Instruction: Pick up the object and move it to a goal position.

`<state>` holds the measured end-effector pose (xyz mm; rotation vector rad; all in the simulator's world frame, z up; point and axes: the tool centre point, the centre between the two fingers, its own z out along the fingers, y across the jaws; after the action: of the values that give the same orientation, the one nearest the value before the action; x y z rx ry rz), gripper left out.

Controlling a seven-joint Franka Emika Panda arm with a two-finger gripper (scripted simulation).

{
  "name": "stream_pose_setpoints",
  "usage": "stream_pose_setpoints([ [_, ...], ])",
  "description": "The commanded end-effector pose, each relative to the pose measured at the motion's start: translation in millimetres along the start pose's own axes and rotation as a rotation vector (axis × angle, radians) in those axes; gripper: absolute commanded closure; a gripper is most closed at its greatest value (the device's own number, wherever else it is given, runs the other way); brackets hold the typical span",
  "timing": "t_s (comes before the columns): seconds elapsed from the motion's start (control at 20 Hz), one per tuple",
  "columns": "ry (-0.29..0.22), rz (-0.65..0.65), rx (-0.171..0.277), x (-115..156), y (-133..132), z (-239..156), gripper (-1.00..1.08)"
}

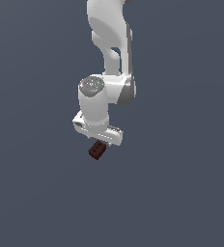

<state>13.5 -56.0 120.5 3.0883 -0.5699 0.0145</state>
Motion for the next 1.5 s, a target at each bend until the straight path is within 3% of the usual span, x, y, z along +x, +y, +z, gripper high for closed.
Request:
stream_pose_setpoints([
  [0.0, -0.003, 0.069, 0.001, 2.0, 4.0, 12.4, -0.92],
  [0.55, -0.009, 0.232, -0.001, 5.5, 14.7, 42.0, -0.92],
  [0.95, -0.01, 0.235, -0.002, 5.2, 15.1, 48.9, -0.92],
  [1.45, -0.009, 0.239, -0.002, 4.2, 15.3, 91.6, -0.92],
])
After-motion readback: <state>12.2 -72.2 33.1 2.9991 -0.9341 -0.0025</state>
